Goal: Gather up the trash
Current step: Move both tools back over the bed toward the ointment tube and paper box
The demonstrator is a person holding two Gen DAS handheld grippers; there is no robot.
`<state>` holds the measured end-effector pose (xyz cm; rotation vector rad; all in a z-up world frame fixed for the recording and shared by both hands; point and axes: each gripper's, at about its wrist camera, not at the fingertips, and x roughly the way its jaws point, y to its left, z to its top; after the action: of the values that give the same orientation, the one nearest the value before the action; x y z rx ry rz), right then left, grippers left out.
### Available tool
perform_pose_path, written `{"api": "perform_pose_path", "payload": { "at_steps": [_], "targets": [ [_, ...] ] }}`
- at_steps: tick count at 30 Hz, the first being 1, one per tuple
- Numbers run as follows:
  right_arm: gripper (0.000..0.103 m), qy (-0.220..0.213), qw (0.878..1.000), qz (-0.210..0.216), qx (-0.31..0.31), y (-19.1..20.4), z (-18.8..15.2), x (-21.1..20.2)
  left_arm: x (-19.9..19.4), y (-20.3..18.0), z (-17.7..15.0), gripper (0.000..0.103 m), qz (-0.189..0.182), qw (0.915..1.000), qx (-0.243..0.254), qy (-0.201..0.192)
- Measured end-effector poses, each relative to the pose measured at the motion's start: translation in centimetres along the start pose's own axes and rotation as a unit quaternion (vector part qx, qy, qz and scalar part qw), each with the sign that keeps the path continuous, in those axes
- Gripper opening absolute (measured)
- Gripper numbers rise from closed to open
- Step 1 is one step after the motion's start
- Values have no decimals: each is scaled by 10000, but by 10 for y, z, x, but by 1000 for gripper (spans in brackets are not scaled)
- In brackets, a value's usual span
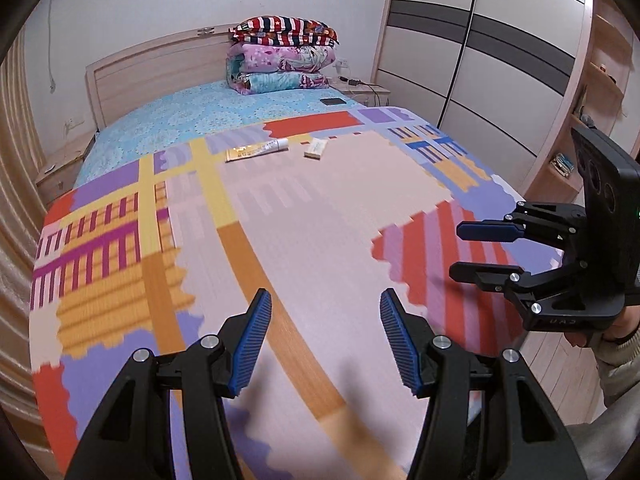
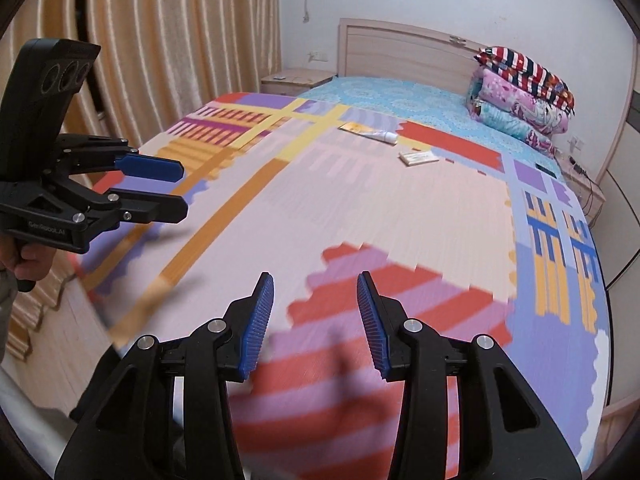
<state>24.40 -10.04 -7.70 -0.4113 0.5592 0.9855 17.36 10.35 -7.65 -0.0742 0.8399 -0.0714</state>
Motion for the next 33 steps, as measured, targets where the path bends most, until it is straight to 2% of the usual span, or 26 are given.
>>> {"api": "perform_pose_path", "payload": {
  "at_steps": [9, 19, 25, 33],
  "targets": [
    [43, 113, 9998, -23, 177, -29, 37, 50, 49, 39, 54, 54, 57, 9993, 352, 92],
    [43, 204, 9982, -210, 526, -55, 68, 100, 108, 68, 110, 54, 143, 9950, 982, 134],
    [43, 165, 9964, -340, 756, -69, 87, 118, 137, 73, 138, 54, 59, 9907, 1361, 63],
    [45, 230, 9914, -604, 1141, -82, 94, 137, 175, 80, 160, 54, -14, 9872, 1579, 234]
  ]
}}
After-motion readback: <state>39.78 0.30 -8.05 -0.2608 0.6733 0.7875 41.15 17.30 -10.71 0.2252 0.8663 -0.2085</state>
